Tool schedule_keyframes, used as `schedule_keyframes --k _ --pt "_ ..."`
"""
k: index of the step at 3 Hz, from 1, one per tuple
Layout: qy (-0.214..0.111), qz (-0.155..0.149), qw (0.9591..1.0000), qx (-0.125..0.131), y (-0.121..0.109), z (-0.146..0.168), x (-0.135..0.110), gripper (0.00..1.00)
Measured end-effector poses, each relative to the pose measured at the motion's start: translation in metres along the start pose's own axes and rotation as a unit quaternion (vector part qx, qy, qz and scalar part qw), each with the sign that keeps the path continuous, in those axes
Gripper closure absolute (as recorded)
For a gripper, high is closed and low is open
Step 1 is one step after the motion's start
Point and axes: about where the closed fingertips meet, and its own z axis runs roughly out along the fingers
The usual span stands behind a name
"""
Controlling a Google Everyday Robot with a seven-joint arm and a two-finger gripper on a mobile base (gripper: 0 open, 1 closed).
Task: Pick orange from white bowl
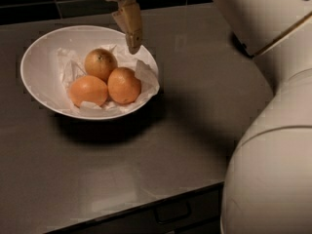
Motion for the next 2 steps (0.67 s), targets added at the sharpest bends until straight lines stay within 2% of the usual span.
schedule_keyframes --k 2 --pt "0.033 -0.038 0.9981 -0.037 0.007 0.020 0.024 0.00"
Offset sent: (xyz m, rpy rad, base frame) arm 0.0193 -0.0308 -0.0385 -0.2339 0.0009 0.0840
